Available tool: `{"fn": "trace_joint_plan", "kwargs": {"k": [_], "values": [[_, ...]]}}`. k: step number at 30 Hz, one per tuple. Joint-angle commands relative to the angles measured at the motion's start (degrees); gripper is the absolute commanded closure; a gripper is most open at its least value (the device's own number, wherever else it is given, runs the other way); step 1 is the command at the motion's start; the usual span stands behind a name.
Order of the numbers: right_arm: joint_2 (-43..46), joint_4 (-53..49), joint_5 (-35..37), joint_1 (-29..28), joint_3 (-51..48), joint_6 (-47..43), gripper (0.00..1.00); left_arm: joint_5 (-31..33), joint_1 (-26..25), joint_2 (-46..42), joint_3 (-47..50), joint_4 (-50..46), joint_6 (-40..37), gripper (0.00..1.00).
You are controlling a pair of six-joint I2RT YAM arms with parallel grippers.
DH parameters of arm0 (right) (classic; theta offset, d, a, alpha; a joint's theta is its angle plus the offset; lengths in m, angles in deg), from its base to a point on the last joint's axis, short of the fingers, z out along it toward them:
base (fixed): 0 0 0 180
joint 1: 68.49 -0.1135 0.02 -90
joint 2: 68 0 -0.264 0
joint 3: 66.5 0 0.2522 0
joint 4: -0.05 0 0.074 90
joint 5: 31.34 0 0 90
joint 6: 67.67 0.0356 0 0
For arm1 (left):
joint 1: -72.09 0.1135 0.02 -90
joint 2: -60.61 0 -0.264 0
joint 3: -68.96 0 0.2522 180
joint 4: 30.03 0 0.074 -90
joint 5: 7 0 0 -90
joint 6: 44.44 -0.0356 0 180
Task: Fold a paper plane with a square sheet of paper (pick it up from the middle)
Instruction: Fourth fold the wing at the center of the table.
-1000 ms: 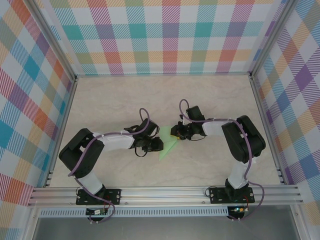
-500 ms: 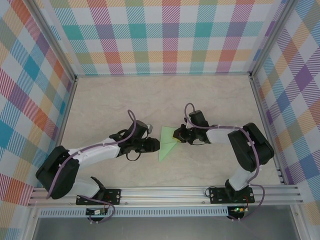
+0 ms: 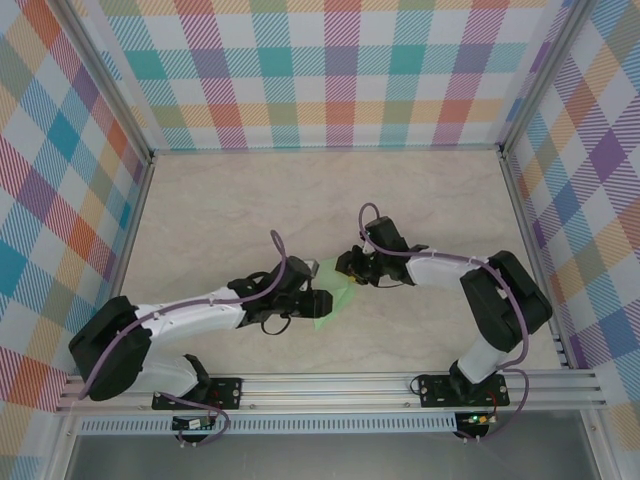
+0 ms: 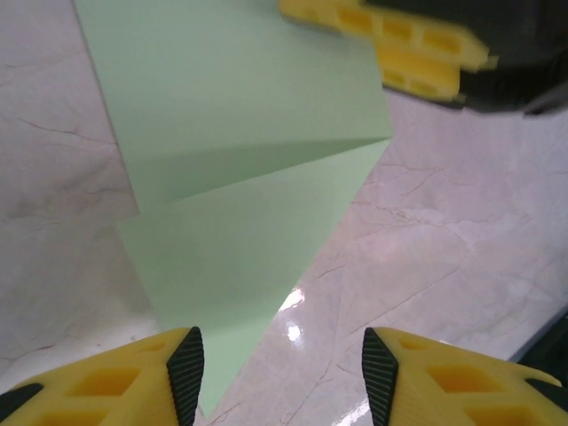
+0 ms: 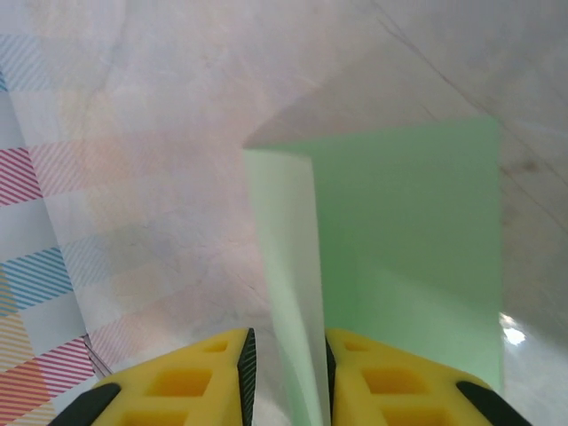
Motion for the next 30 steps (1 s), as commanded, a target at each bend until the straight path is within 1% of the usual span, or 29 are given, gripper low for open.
{"fn": "trace_joint_plan", "kwargs": {"k": [1, 4, 9, 15, 18, 20, 22, 25, 30], "values": [[-2.68, -3.08, -3.83, 1.16, 2.71, -4.79, 0.71, 7.84, -3.59, 3.6, -3.2, -2.0, 2.87, 0.46], [-4.2, -2.61, -6.77, 1.98, 3.59, -5.88, 0.71, 14.3, -6.6, 6.26, -5.49, -4.03, 5.23, 0.45], [-5.55, -3.66, -9.73, 2.38, 5.58, -7.55, 0.72, 20.71, -10.09, 10.12, -7.98, -6.35, 8.53, 0.44], [-5.67, -4.47, -10.87, 2.91, 6.52, -7.84, 0.73, 24.77, -13.08, 14.71, -10.2, -7.38, 10.46, 0.44], [-5.51, -4.59, -11.87, 3.08, 6.94, -8.09, 0.75, 26.38, -14.23, 15.66, -10.51, -7.38, 11.7, 0.44], [-5.32, -5.03, -12.05, 3.15, 7.13, -8.28, 0.76, 27.93, -14.68, 16.24, -10.75, -9.75, 12.63, 0.44], [-5.39, -5.06, -12.35, 3.17, 7.14, -8.28, 0.76, 28.75, -14.86, 16.71, -10.91, -10.09, 13.03, 0.45], [-5.31, -5.36, -12.53, 3.17, 7.31, -8.47, 0.77, 29.25, -15.14, 17.4, -11.14, -9.96, 13.12, 0.49], [-5.26, -5.88, -12.44, 3.29, 7.49, -8.82, 0.77, 30.12, -15.67, 17.87, -11.12, -10.01, 13.66, 0.63]]}}
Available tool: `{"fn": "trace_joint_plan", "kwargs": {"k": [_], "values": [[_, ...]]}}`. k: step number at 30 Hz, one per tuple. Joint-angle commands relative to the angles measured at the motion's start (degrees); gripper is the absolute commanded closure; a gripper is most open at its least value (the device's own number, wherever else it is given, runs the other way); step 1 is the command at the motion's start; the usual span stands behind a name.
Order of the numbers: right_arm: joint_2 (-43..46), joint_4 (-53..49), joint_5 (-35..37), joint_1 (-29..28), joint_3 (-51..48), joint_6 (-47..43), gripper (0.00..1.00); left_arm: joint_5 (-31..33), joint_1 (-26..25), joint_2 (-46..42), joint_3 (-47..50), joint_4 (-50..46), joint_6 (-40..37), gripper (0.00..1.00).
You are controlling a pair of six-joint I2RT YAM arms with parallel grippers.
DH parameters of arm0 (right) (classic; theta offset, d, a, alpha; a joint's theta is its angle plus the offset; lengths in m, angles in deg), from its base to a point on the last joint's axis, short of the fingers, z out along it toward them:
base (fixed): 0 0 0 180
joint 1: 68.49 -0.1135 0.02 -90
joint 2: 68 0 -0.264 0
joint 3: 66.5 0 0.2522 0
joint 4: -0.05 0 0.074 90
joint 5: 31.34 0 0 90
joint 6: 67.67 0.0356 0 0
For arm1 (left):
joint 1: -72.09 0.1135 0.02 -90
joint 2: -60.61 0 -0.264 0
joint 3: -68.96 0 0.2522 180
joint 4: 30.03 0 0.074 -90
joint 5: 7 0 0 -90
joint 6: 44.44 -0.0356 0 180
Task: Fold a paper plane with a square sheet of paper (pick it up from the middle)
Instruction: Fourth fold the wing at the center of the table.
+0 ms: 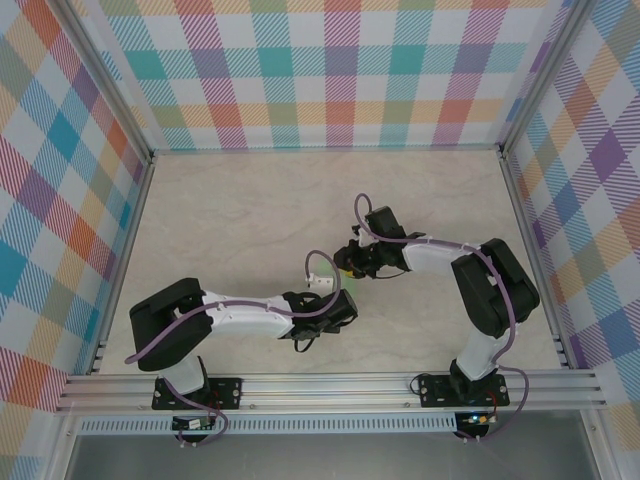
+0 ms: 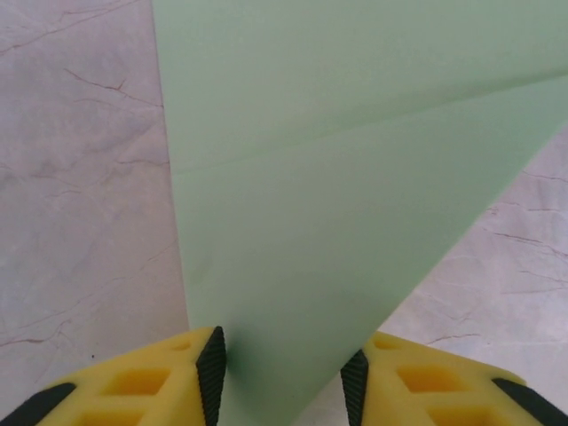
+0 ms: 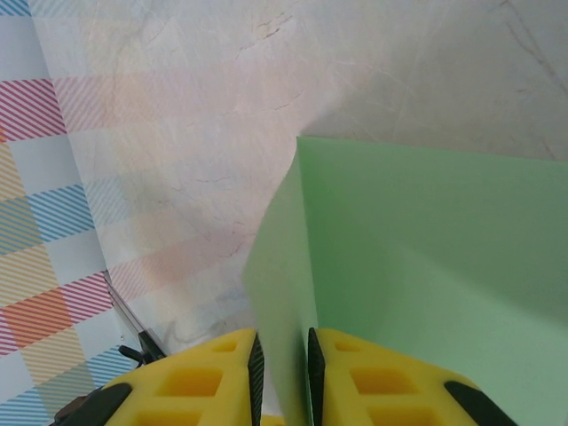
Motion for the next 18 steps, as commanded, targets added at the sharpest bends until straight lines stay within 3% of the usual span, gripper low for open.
{"fn": "trace_joint_plan", "kwargs": {"k": [1, 18], "values": [[0.01, -1.36, -1.3, 0.39, 1.6, -1.37, 0.77, 2.65, -1.2, 0.49, -1.32, -1.61, 1.06, 0.64], [1.14, -2.34, -0.41, 0.55, 0.84, -1.45, 0.75, 3.42, -1.47, -0.91, -0.58, -0.55, -1.44, 0.86]]}}
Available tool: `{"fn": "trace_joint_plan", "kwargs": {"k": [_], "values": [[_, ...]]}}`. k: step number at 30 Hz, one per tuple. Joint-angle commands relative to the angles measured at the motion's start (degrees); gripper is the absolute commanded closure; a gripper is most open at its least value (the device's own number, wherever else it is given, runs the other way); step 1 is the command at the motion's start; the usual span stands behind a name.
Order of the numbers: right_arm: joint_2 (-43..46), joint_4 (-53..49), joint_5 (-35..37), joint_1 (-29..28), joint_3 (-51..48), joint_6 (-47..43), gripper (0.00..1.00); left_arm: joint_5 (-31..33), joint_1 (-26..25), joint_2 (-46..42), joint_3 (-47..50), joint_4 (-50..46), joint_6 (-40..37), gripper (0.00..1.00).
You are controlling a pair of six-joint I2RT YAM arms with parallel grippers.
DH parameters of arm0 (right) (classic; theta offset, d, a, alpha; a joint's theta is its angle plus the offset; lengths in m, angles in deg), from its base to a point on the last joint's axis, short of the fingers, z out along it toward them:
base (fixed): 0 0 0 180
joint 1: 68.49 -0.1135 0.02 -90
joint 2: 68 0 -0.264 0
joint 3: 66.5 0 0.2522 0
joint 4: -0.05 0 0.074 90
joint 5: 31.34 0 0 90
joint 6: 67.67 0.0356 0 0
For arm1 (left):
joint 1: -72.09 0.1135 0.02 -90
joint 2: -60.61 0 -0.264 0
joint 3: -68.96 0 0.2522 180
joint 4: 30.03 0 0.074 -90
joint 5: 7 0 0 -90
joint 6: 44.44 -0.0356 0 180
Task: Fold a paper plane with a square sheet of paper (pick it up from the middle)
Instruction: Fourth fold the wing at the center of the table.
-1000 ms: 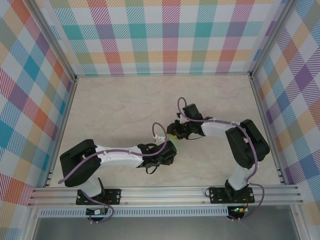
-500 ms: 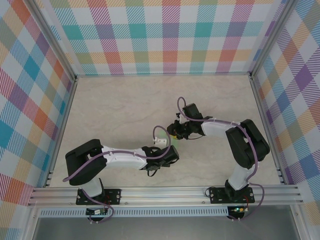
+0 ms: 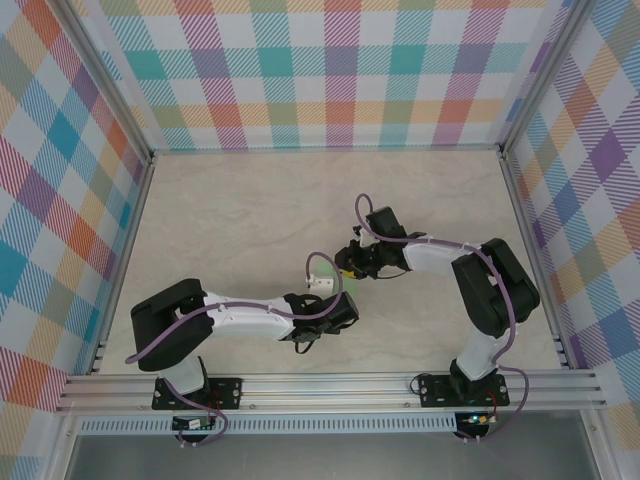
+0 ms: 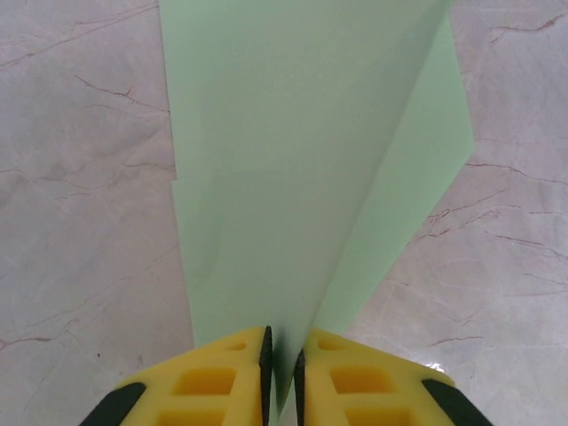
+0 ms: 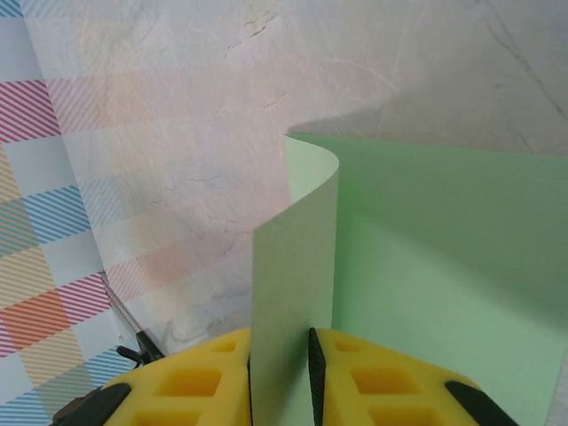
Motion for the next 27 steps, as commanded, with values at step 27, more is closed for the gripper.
{"fn": "trace_joint_plan", "kwargs": {"k": [27], "values": [[23.95, -1.14, 3.47, 1.25, -14.54, 1.4, 0.7, -34.47, 17.49, -10.56, 18.2, 29.11, -12.55, 0.92]]}}
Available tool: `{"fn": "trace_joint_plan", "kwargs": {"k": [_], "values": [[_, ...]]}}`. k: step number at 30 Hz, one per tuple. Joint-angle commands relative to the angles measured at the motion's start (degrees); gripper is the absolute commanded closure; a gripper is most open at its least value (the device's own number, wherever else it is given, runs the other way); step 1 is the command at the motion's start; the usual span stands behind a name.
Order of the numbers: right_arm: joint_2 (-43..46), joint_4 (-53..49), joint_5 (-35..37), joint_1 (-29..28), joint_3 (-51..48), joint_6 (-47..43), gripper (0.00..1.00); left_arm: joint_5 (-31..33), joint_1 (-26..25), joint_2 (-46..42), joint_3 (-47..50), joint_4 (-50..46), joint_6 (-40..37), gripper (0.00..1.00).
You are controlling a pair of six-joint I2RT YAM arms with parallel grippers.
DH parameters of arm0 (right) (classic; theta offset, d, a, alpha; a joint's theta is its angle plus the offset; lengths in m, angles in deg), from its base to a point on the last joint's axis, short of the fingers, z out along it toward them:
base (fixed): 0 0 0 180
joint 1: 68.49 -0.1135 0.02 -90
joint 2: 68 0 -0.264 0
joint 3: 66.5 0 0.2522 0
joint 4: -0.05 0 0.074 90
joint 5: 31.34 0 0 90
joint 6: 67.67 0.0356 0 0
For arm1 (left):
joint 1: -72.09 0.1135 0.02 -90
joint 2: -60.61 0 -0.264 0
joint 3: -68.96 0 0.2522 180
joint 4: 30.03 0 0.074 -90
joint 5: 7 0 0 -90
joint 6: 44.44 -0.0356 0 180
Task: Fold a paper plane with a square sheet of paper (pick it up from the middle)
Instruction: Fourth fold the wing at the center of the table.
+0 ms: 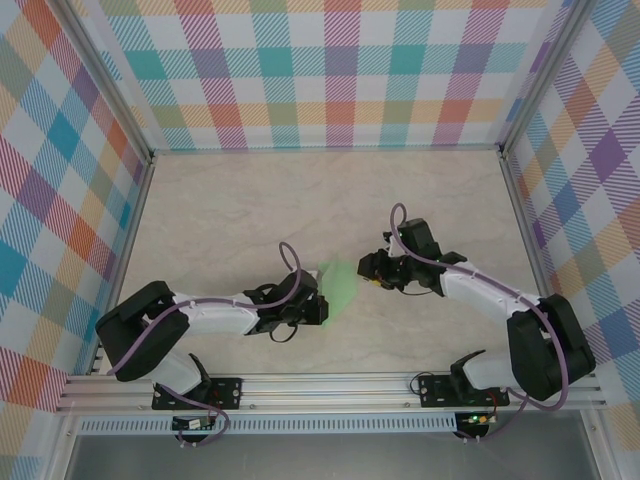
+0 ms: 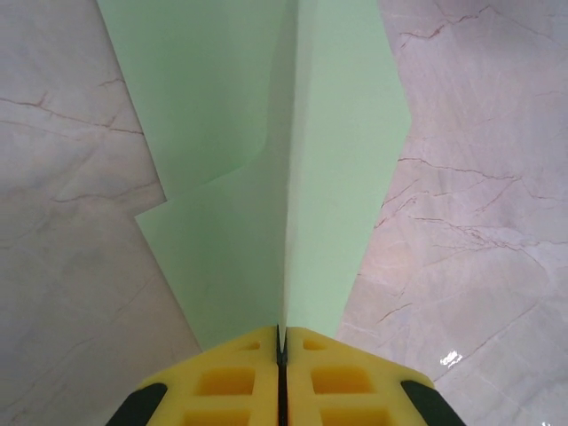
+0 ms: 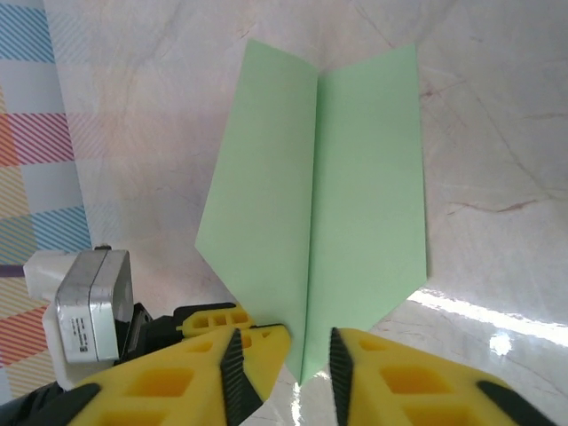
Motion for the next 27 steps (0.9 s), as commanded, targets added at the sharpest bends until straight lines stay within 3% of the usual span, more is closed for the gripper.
{"fn": "trace_joint_plan", "kwargs": {"k": [1, 5, 15, 27], "values": [[-0.13, 4.33, -2.43, -1.93, -1.01, 1.75, 0.73, -6.67, 2.39, -1.1, 1.36, 3.9, -1.71, 0.92], [-2.85, 6.86, -2.02, -4.9, -0.7, 2.94, 0.8, -10.44, 4.54, -0.61, 1.66, 3.93, -2.83, 0.93], [-7.94, 11.83, -1.54, -9.53, 0.93, 5.11, 0.85, -18.47, 9.22, 0.58, 2.41, 5.02, -4.55, 0.93], [-14.58, 14.4, 0.83, -12.43, 4.25, 8.4, 0.9, -22.51, 11.72, 4.49, 2.88, 7.18, -4.9, 0.94]]}}
